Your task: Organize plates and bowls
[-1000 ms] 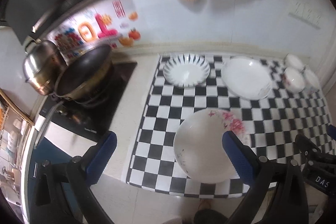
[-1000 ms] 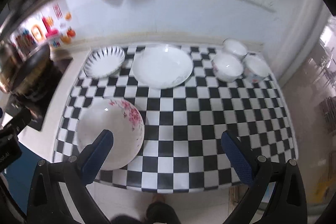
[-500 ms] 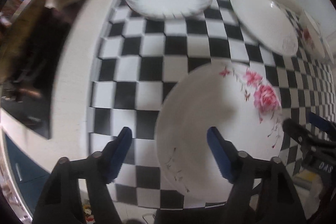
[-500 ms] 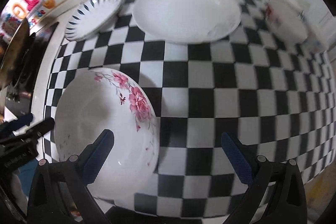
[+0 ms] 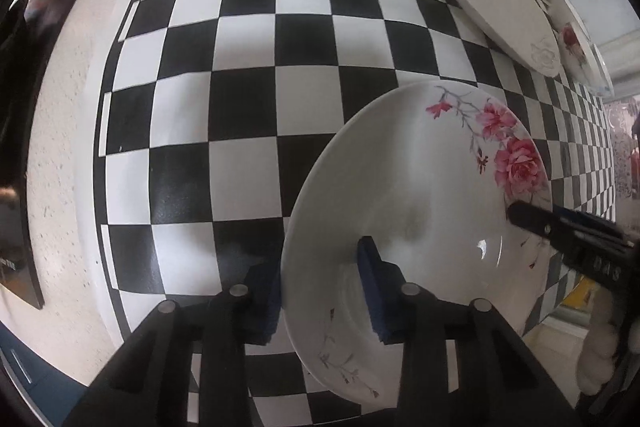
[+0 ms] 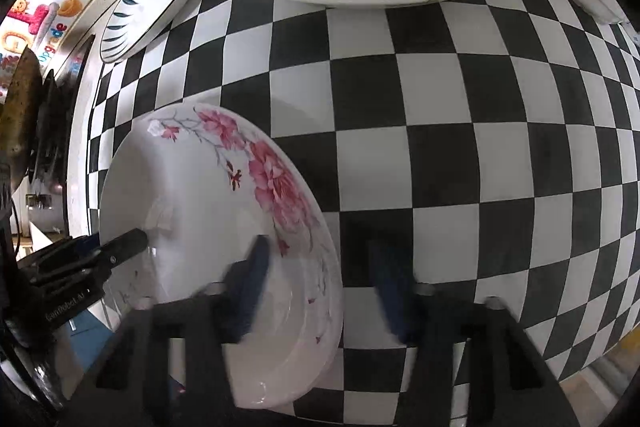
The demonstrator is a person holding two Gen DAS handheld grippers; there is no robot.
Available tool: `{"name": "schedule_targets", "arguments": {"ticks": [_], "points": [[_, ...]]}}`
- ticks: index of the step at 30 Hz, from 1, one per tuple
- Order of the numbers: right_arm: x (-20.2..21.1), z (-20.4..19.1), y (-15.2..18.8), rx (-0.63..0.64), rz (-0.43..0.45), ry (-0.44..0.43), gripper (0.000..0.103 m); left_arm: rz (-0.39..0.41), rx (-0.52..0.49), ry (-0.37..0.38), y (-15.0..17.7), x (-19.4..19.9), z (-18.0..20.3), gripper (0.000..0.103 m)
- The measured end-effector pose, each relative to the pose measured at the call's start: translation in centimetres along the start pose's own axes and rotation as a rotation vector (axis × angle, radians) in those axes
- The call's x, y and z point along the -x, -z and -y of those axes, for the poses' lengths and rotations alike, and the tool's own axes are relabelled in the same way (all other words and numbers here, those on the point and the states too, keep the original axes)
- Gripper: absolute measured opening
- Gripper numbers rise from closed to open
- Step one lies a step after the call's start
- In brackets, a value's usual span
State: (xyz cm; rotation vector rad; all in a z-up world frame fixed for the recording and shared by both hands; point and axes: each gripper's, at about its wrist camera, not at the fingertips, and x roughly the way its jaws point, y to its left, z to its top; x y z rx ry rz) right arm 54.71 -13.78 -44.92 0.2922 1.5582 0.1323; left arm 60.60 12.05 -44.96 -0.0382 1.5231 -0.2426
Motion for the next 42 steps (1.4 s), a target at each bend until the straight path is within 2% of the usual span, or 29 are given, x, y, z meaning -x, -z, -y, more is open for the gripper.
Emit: {"name": "schedule_targets", "arguments": {"ticks": [5,11,17,28,36,42], "points": [[0.0,-0.3,-0.2,0.017,-0.014,-0.023,0.027,-0.009,0.006,-0.017,0.6,0.1,0.8,0.032],[1.3,1.8,-0.5,0.011,-0.011,-0.052,0.026,-0.004,0.012,-0.044,1.4,0.8,4.5,0.032],[3.9,5.5,-0.9,0.000,0.023,-0.046,0.026,-0.001,-0.023,-0.043,0.4,1.2,9.7,0.032],[5.9,14.9,-0.1,-0.086,0.029,-0.018,0.026,-0.051,-0.158,-0.055,-1.9,-1.7,20.3,0.032],[5.3,18.0,-0.3,-0.073,0.010,0.007,0.026,-0.080,-0.159,-0.087,-1.8,-3.6,24.1,0.032],[5.2,18.2,-0.4,-0.034,0.000,0.013,0.026,-0.086,-0.124,-0.093,-1.8,-4.5,23.4,0.033]]}}
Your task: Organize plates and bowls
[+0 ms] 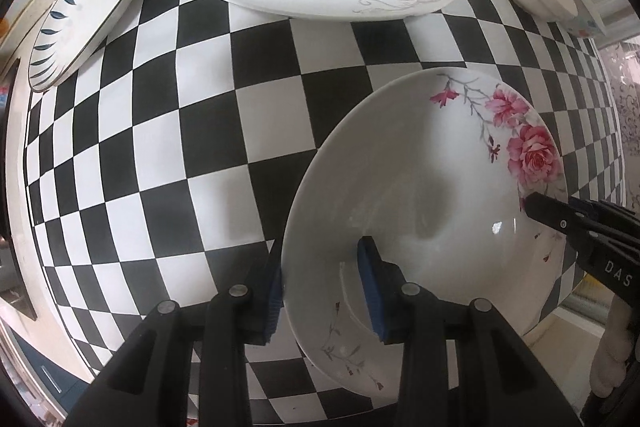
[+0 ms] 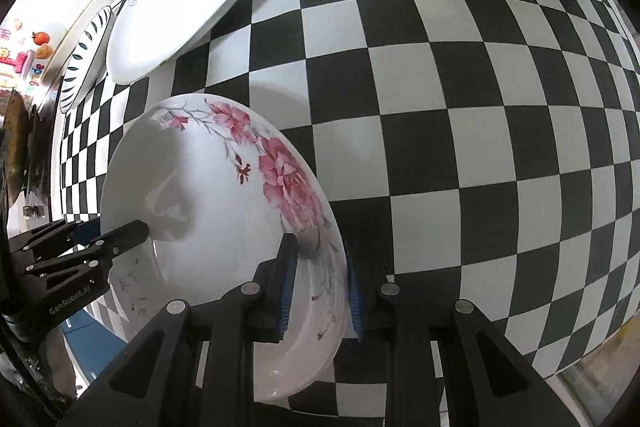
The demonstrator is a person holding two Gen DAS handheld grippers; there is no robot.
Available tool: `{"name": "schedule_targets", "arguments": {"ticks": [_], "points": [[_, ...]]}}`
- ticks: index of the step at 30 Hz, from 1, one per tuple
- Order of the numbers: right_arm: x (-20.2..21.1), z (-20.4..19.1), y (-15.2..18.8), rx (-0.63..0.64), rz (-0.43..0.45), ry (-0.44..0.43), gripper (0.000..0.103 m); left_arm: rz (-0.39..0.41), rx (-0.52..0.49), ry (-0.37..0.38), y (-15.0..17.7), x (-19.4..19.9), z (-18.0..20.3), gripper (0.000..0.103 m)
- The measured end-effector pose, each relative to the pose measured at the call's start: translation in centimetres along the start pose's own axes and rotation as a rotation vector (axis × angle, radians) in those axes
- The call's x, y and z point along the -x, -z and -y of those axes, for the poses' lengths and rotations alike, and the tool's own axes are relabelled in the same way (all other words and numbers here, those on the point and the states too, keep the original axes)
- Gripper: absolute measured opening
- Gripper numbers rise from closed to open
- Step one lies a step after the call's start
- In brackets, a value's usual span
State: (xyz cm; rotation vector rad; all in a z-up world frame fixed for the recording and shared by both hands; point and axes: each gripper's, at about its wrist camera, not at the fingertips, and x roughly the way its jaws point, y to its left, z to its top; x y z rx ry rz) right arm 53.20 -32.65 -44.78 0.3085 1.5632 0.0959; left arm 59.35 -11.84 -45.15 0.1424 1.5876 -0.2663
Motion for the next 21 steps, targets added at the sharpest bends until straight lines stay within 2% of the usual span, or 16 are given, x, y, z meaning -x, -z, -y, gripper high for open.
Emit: {"name": "schedule_targets", "arguments": {"ticks": [4,7,12,15,17,19,20,21], "points": [[0.0,0.0,-0.1,0.012,-0.007,-0.006,0.025,0.005,0.012,0.000,0.9,0.7,-2.4,0.033],[-1.0,-1.6,-0.7,-0.002,-0.017,-0.013,0.025,0.008,0.023,-0.004,1.3,0.3,-2.6,0.034],[-0.5,-0.3,-0.8,-0.036,-0.032,-0.044,0.026,0.015,0.058,-0.020,1.7,0.8,-3.9,0.034],[1.1,0.7,-0.9,-0.074,-0.020,-0.052,0.026,0.061,0.093,-0.049,2.4,2.3,-5.7,0.035],[2.5,1.2,-0.9,-0.096,-0.005,-0.059,0.026,0.084,0.119,-0.022,2.8,3.7,-7.4,0.037],[4.3,1.3,-1.3,-0.108,0.024,-0.063,0.026,0.124,0.156,-0.031,3.0,5.5,-9.5,0.037],[5.3,1.0,-1.8,-0.105,0.041,-0.056,0.030,0.148,0.167,-0.035,3.1,6.5,-10.5,0.037],[6.0,0.6,-2.3,-0.099,0.054,-0.051,0.038,0.170,0.178,-0.032,3.0,7.5,-11.7,0.037]]}}
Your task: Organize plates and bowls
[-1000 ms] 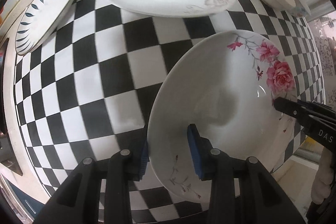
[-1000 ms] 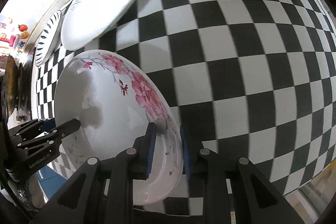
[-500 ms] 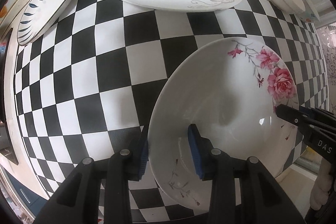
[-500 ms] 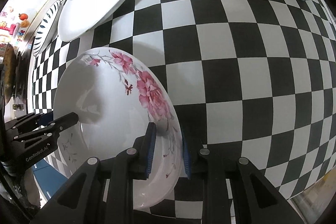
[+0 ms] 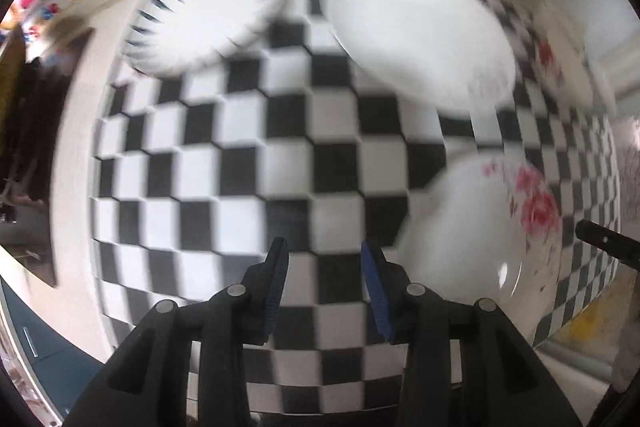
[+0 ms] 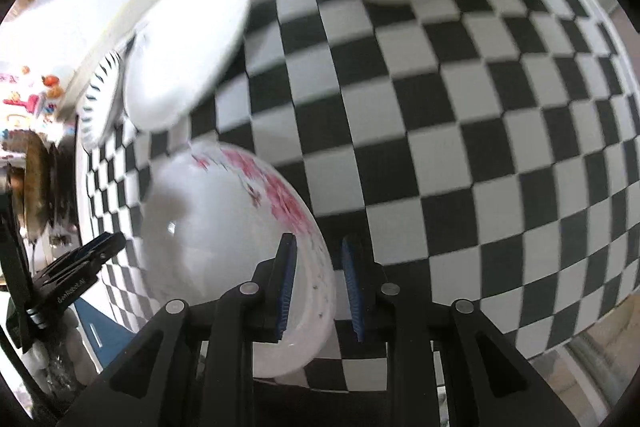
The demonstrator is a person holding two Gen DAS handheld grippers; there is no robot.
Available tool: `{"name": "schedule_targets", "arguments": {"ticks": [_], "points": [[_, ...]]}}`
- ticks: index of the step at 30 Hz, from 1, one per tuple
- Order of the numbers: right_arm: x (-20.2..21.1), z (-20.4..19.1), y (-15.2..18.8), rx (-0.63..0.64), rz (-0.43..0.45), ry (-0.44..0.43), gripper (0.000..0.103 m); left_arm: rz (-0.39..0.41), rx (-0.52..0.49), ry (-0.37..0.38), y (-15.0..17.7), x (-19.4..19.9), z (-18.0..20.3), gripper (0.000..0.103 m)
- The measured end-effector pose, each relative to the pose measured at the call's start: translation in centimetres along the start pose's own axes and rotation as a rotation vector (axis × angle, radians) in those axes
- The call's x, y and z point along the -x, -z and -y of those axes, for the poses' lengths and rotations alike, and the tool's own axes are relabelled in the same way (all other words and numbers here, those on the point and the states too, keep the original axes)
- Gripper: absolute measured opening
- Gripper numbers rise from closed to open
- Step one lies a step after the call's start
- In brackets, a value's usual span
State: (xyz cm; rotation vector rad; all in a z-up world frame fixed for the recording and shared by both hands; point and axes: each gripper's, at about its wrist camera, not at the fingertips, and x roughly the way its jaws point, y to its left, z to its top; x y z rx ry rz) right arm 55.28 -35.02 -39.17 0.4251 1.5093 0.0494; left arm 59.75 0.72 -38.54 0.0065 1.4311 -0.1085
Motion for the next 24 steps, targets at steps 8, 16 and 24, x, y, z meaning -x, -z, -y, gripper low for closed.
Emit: {"name": "schedule_targets", "arguments": {"ticks": [8,16,24], "points": [[2.6,-11.0,-6.1,0.151,0.115,-0.117,0.067,0.133,0.142,0.019,-5.7,4.4,-8.9,0.037],[-3.7,-24.4,-13.3,0.314,0.099,-0.161,0.067,0.127,0.271,0.003,-11.6,1.5,-16.5,0.037],[-11.0,-30.8,-19.1,0.392,0.012,-0.067,0.067,0.056,0.325,0.016,-14.6,-3.6,-20.6,0.037]]}}
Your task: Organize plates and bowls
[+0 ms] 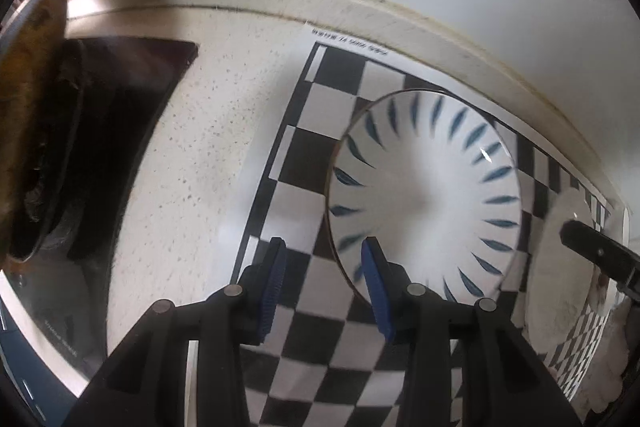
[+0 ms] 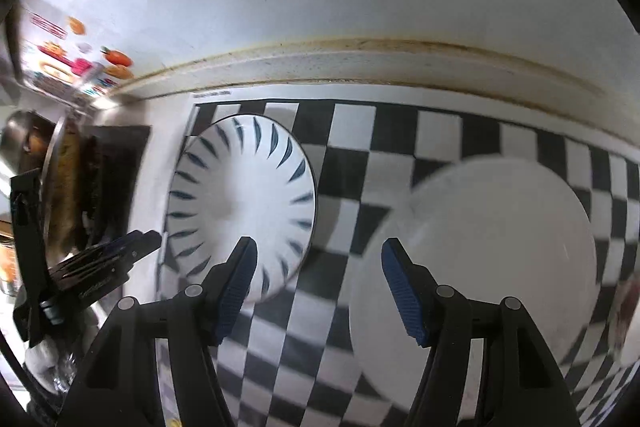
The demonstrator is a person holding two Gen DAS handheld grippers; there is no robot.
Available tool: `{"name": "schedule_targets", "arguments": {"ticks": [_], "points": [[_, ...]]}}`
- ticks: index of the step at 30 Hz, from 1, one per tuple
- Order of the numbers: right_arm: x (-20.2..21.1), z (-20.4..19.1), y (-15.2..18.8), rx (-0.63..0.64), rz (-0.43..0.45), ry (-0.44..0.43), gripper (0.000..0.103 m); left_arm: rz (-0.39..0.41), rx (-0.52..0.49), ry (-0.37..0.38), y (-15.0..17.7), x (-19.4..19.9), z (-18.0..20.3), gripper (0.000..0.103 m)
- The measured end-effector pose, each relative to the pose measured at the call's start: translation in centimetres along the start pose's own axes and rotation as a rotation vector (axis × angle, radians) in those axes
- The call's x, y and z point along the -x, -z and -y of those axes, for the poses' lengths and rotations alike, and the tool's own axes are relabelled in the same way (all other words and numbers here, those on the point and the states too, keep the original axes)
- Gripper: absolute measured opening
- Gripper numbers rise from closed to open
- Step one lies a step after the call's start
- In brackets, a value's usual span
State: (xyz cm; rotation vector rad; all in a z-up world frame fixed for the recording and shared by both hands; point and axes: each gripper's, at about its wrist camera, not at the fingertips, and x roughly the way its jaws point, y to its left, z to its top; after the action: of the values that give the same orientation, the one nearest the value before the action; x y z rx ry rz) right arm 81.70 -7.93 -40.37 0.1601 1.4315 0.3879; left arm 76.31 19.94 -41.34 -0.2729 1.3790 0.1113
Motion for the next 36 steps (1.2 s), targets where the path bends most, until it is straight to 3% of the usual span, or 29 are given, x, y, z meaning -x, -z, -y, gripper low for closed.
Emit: {"name": "schedule_targets", "arguments": {"ticks": [7,16,18,23,25,27,36], "points": [[-4.6,-0.6,-3.4,0.047,-0.066,0.026,0.067,-0.033,-0.035,0.018,-1.1,-2.3,0.1,0.037],[-7.6,-1.0,-4.9,0.071,-0.156,0.004,0.066,-0.076,-0.089,0.038,-1.3,-4.2,1.5,0.037],[-8.1,-1.4,-4.9,0.079,-0.179,-0.007,0.054,-0.096,-0.106,0.046,-0.9,-4.7,2.0,0.037],[-8.8,-2.2,-4.6,0.094,-0.198,-0.002,0.039,-0.087,-0.093,0.058,-0.5,-4.6,2.2,0.035],[-8.8,-2.5,-4.5,0.105,-0.189,0.016,0.038,-0.084,-0.081,0.062,-0.5,-4.5,2.0,0.033],[-8.8,-2.7,-4.3,0.125,-0.177,0.052,0.028,-0.081,-0.072,0.062,-0.8,-4.5,1.8,0.032],[-8.5,-1.5,-4.0,0.053,-0.196,0.005,0.025,-0.078,-0.073,0.045,-0.9,-3.9,1.0,0.032]]}}
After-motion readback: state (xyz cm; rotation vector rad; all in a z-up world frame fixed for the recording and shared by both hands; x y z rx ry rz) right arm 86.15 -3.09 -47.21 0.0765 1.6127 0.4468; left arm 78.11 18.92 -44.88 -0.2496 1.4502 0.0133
